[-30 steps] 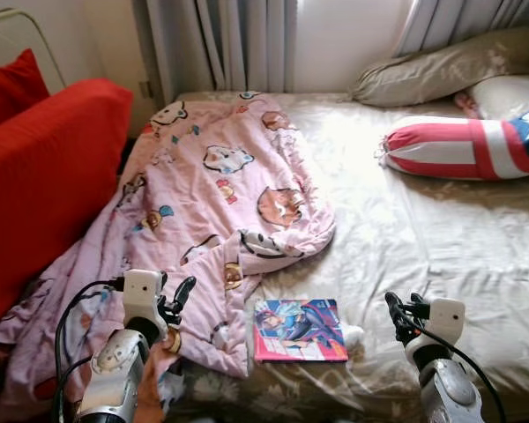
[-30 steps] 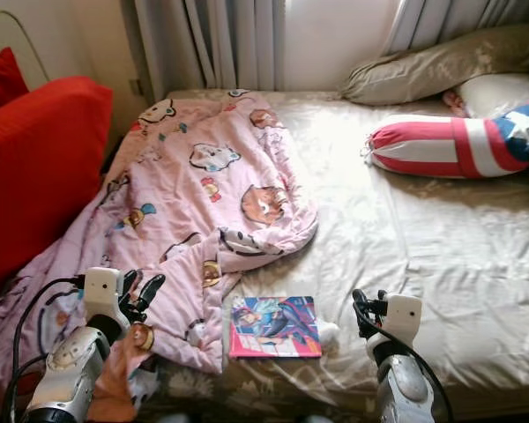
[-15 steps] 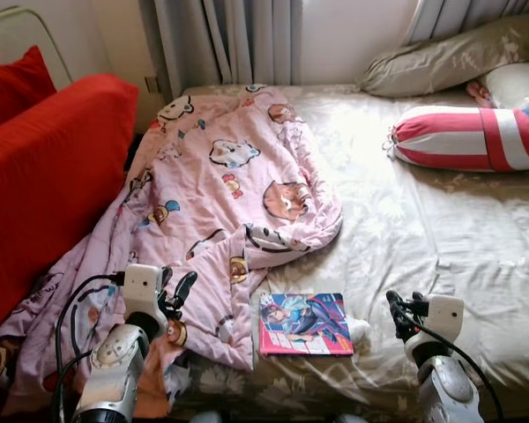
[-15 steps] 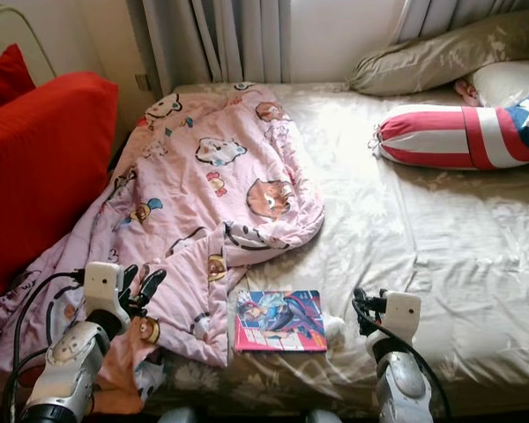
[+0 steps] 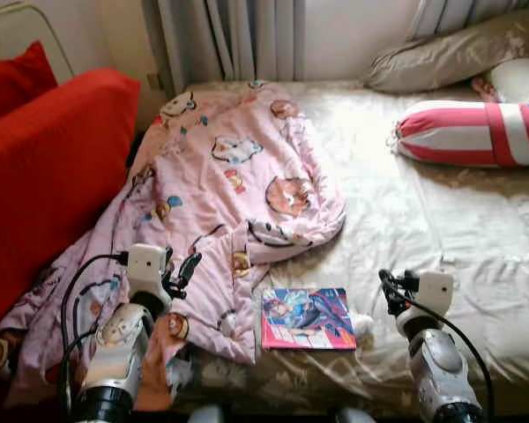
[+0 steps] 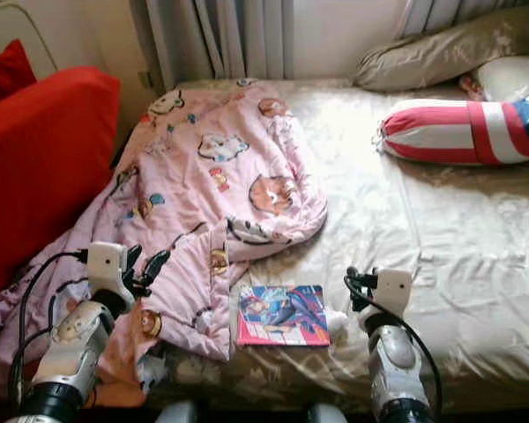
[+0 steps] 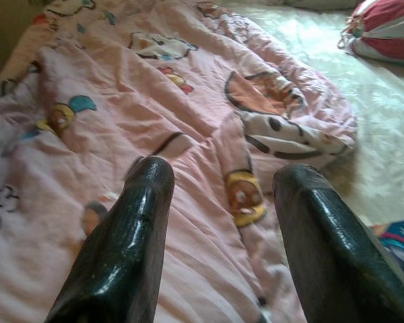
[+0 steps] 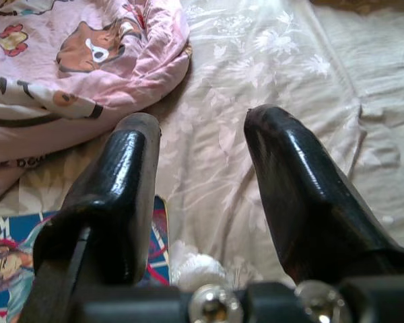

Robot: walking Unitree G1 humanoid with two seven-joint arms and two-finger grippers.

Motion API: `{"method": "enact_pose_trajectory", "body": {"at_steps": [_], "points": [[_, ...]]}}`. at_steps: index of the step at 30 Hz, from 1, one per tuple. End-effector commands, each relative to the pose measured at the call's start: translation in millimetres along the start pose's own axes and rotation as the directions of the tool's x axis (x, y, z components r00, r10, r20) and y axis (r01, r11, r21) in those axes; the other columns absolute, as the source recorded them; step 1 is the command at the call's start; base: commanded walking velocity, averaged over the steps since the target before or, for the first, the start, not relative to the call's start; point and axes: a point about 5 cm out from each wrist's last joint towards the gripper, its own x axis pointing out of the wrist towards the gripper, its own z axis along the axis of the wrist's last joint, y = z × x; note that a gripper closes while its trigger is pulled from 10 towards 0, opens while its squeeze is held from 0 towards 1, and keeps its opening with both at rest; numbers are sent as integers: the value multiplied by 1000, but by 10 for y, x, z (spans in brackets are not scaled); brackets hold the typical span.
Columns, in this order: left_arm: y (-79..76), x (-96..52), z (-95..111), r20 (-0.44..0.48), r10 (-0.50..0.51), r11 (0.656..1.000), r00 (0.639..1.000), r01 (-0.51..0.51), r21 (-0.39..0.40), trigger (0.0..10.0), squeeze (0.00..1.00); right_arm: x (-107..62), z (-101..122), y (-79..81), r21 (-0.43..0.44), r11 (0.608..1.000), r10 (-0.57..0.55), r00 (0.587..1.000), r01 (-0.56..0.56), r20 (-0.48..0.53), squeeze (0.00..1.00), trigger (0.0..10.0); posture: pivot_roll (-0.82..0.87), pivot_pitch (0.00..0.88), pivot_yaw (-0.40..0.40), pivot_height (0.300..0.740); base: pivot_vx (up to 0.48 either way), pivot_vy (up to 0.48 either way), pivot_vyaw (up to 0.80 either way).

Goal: Clean up the room

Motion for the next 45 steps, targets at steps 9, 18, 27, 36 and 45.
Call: {"method": "enact_pose_trajectory", "body": {"at_steps": [9, 18, 27, 36, 45], "points": [[23, -27, 108, 37, 24, 1000, 999, -23, -14, 10000, 0, 110, 80, -115, -87, 996, -29, 998, 23, -64, 0, 10000, 118, 147, 1, 616, 0, 0, 0], [12, -177, 203, 68, 35, 999, 997, -34, -11, 10000, 0, 255, 180, -162, -406, 909, -5, 971, -95, -239, 0, 10000, 157, 245, 6, 616, 0, 0, 0], [71, -522, 209, 27, 62, 998, 998, -62, 8, 10000, 0, 326, 327, -239, -663, 693, 38, 933, -282, -357, 0, 10000, 197, 336, 29, 616, 0, 0, 0], [156, -765, 227, -30, 78, 997, 996, -77, 32, 10000, 0, 436, 721, -295, -733, 539, 131, 900, -416, -415, 380, 10000, 231, 374, 56, 616, 0, 0, 0], [131, -866, 243, -72, 69, 997, 995, -67, 33, 10000, 0, 484, 943, -340, -808, 368, 112, 884, -460, -453, 0, 10000, 241, 378, 66, 616, 0, 0, 0]]}}
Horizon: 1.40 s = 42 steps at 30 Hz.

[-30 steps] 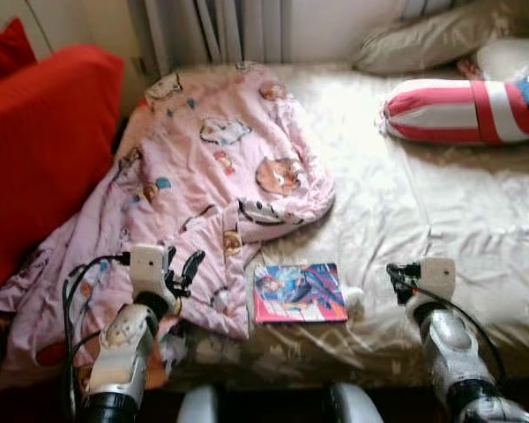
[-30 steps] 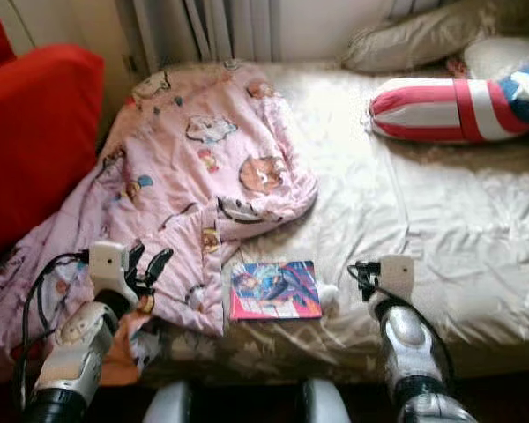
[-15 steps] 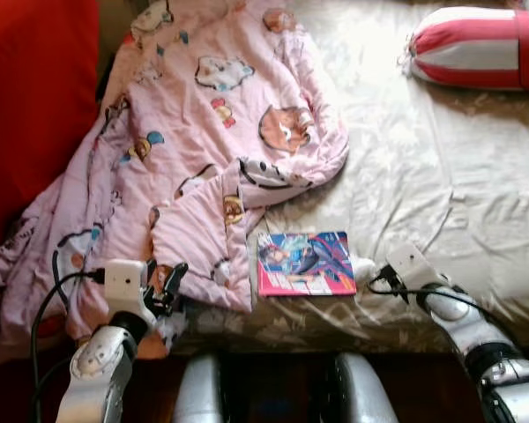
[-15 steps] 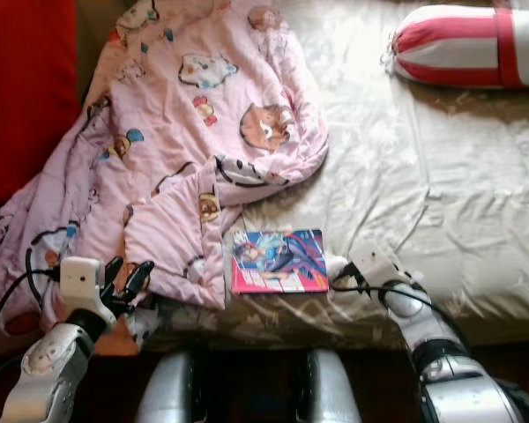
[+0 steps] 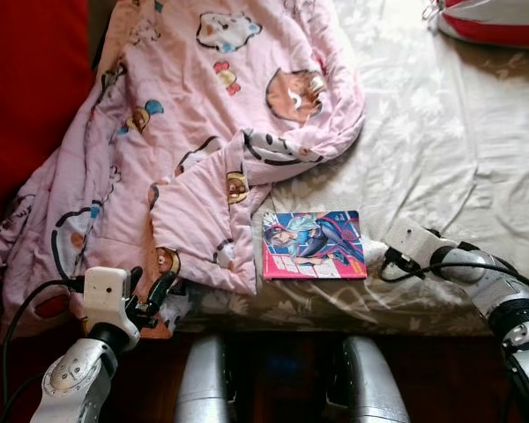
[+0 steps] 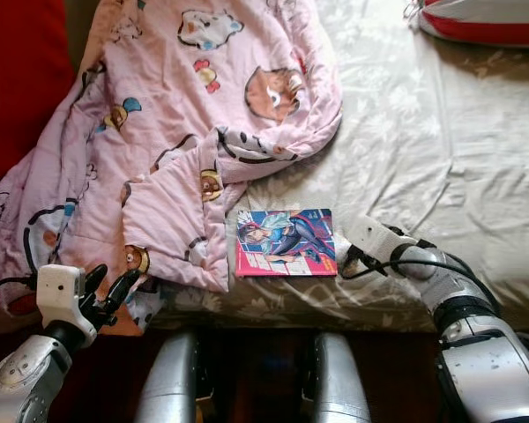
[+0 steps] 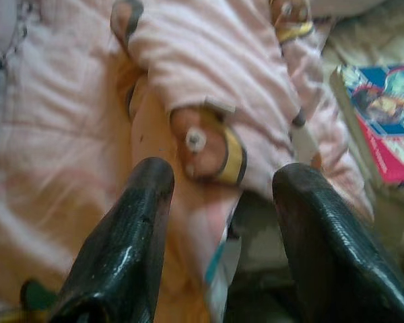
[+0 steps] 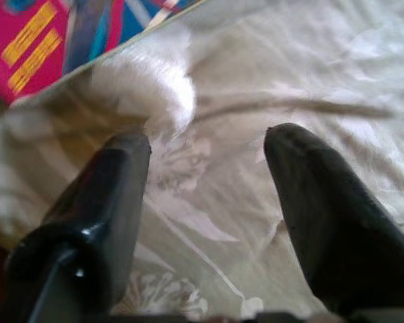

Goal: Clean up the room

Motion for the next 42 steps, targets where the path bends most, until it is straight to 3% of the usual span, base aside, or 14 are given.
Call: {"method": "enact_pose_trajectory", "body": {"at_steps": [1, 2, 5, 13, 29, 42], "points": [[16, -82, -46, -40, 1, 1000, 999, -1, -3, 10000, 0, -13, -26, 10, -61, 997, 43, 999, -44, -17, 0, 10000, 240, 380, 63, 616, 0, 0, 0], [12, -100, -44, -46, -1, 1000, 999, 1, -4, 10000, 0, -12, -21, 27, -119, 990, 77, 997, -80, -29, 0, 10000, 242, 381, 67, 616, 0, 0, 0], [13, -130, -40, -56, -4, 1000, 998, 3, -5, 10000, 0, -11, -10, 42, -174, 978, 113, 993, -119, -43, 0, 10000, 243, 385, 70, 616, 0, 0, 0], [48, -233, -29, -85, 1, 1000, 996, -1, 5, 10000, 0, 16, 40, 31, -223, 969, 92, 994, -105, -66, 0, 10000, 262, 410, 77, 616, 0, 0, 0], [-24, -366, 110, -98, -22, 1000, 995, 24, 19, 10000, 0, 69, 109, 84, -245, 968, 49, 997, -61, -52, 0, 10000, 293, 461, 119, 616, 0, 0, 0], [-12, -456, 106, -127, -10, 1000, 992, 13, 19, 10000, 0, 63, 120, -40, -237, 970, -73, 994, 53, -77, 0, 10000, 304, 470, 121, 616, 0, 0, 0]]}}
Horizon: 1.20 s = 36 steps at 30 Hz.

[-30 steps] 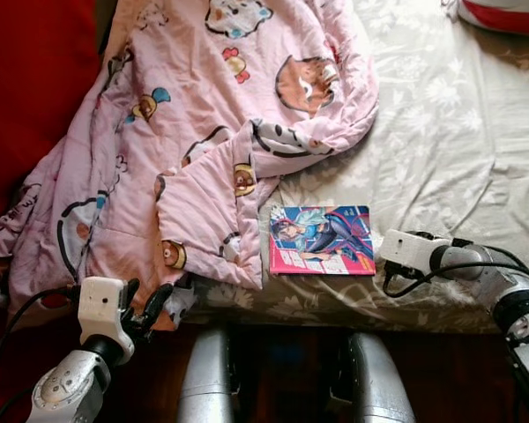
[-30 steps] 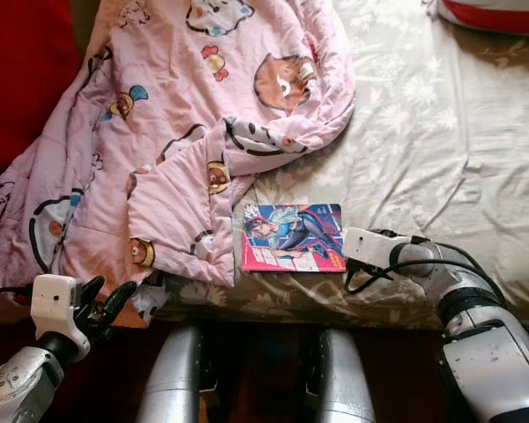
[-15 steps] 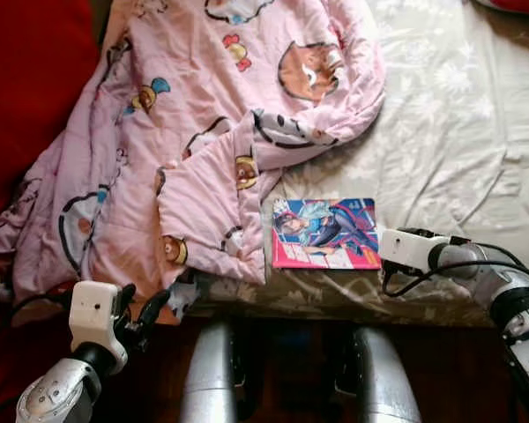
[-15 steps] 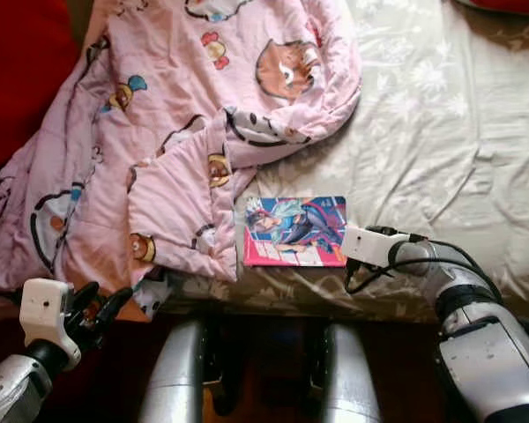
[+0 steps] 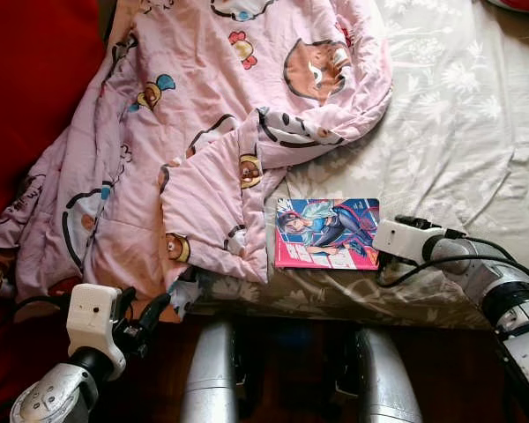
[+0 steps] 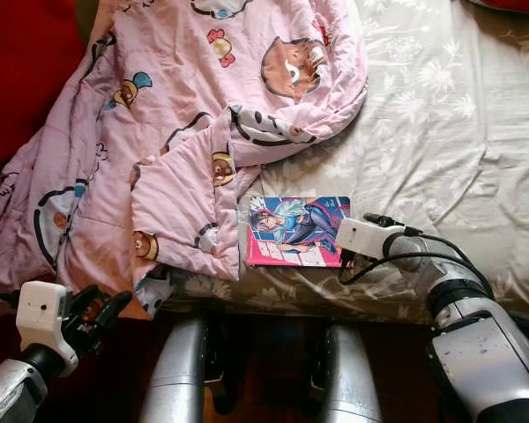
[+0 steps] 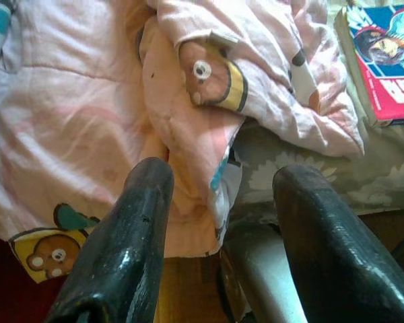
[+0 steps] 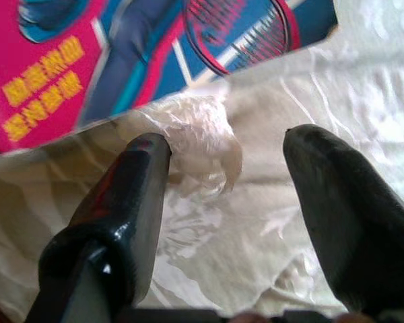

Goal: Clean up the room

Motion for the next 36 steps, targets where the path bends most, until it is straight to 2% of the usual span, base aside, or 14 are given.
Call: {"method": "enact_pose_trajectory", "body": {"at_steps": [1, 4, 6, 36], "points": [[66, -83, -64, -50, 25, 1000, 998, -26, -8, 10000, 0, 3, -82, 116, 4, 999, 38, 999, -37, -35, 0, 10000, 304, 470, 121, 616, 0, 0, 0], [59, -87, -67, -53, 21, 1000, 998, -22, -10, 10000, 0, 5, -84, 132, 4, 999, 42, 999, -41, -35, 0, 10000, 305, 469, 121, 616, 0, 0, 0], [51, -93, -69, -56, 18, 1000, 998, -18, -11, 10000, 0, 5, -99, 145, 8, 999, 42, 998, -42, -42, 0, 0, 307, 471, 123, 616, 0, 0, 0], [2, -171, -128, -109, -10, 1000, 994, 9, -11, 10000, 0, 7, -201, 354, 42, 994, 102, 991, -99, -87, 0, 0, 315, 483, 132, 616, 0, 0, 0]]}}
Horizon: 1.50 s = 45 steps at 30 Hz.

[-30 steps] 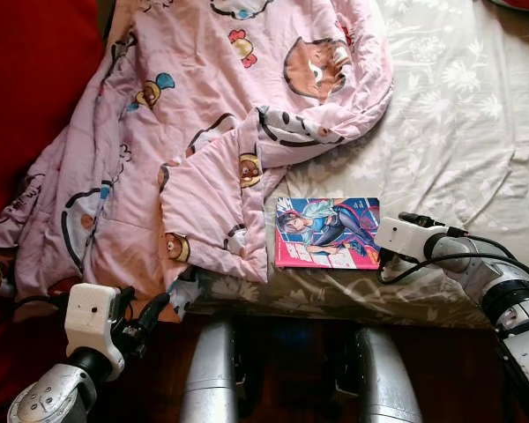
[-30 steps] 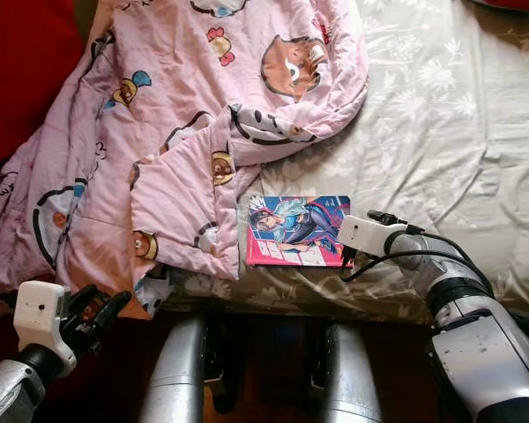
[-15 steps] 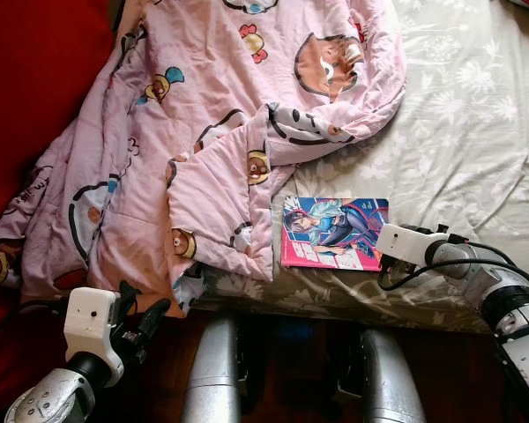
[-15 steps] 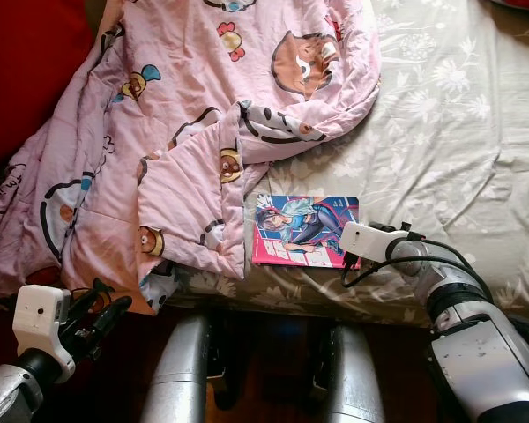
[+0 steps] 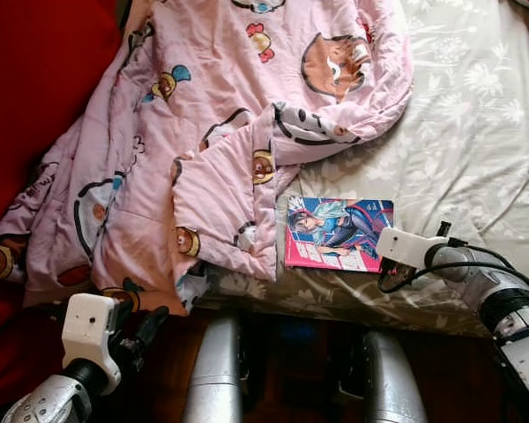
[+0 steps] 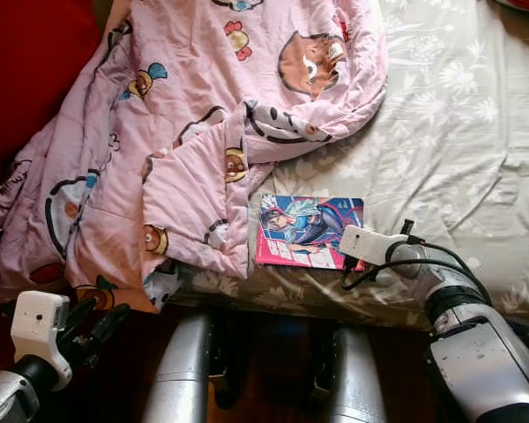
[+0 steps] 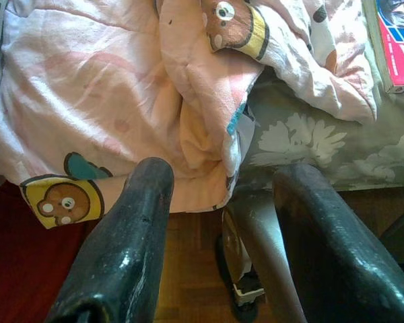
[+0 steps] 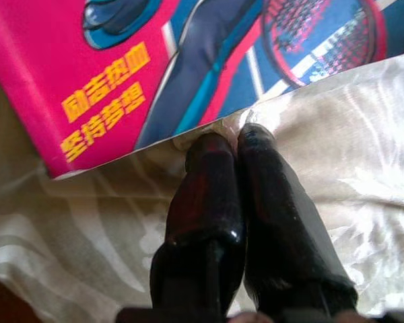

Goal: Clean up the room

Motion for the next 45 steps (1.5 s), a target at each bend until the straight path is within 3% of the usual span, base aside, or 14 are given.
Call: {"method": "enact_pose_trajectory", "body": {"at_steps": [1, 7, 13, 19, 24, 25, 26, 31, 32, 33, 34, 36, 42, 45], "points": [[14, -58, -67, -40, 7, 1000, 999, -7, 1, 10000, 0, 9, -96, 167, 17, 998, 53, 998, -53, -30, 0, 0, 315, 483, 132, 616, 0, 0, 0], [26, -40, -89, -41, 15, 1000, 999, -15, 2, 10000, 0, 5, -111, 166, 35, 998, 49, 998, -47, -32, 0, 0, 313, 471, 127, 616, 0, 0, 0], [79, 32, -106, -21, 47, 999, 999, -47, 2, 10000, 0, -11, -146, 106, 213, 976, -30, 999, 32, -11, 0, 0, 306, 415, 112, 616, 0, 0, 0], [125, 195, -119, 13, 72, 997, 997, -72, -11, 10000, 0, -66, -254, 69, 575, 806, -202, 979, 143, 39, 0, 0, 265, 329, 85, 616, 0, 0, 0], [132, 333, -188, 11, 72, 997, 997, -72, -18, 10000, 0, -89, -284, 217, 727, 676, -267, 959, 116, 95, 0, 0, 228, 264, 69, 616, 0, 0, 0], [139, 365, -199, 14, 77, 997, 997, -76, -21, 10000, 0, -98, -294, 249, 762, 638, -292, 951, 116, 99, 0, 1569, 223, 253, 67, 616, 0, 0, 0], [150, 397, -212, 21, 87, 996, 996, -86, -27, 10000, 0, -121, -295, 301, 811, 577, -332, 935, 99, 122, 0, 10000, 208, 228, 61, 616, 0, 0, 0], [163, 560, -288, 48, 117, 993, 992, -115, -42, 10000, 0, -248, -287, 513, 940, 330, -502, 860, 90, 94, 0, 10000, 161, 132, 44, 616, 0, 0, 0], [163, 560, -288, 48, 117, 993, 992, -115, -42, 10000, 0, -248, -287, 513, 940, 330, -502, 860, 90, 94, 0, 10000, 161, 132, 44, 616, 0, 0, 0], [164, 611, -320, 50, 123, 992, 991, -121, -46, 10000, 0, -287, -276, 640, 967, 240, -530, 846, 85, 57, 0, 10000, 141, 99, 41, 616, 0, 0, 0], [164, 611, -320, 50, 123, 992, 991, -121, -46, 10000, 0, -287, -276, 640, 967, 240, -530, 846, 85, 57, 0, 10000, 141, 99, 41, 616, 0, 0, 0], [174, 685, -367, 50, 133, 990, 990, -130, -54, 10000, 0, -316, -258, 914, 988, 143, -514, 858, 64, 19, 0, 10000, 131, 54, 33, 616, 0, 0, 0], [208, 807, -444, 49, 156, 987, 987, -154, -48, 10000, 0, -378, -257, 1275, 997, 9, -496, 866, 72, -58, 0, 10000, 104, 0, 27, 621, 0, 0, 0], [241, 858, -478, 50, 180, 983, 982, -177, -56, 10000, 0, -380, -284, 1396, 995, 2, -457, 885, 98, -86, 0, 10000, 100, 0, 27, 641, 0, 0, 0]]}}
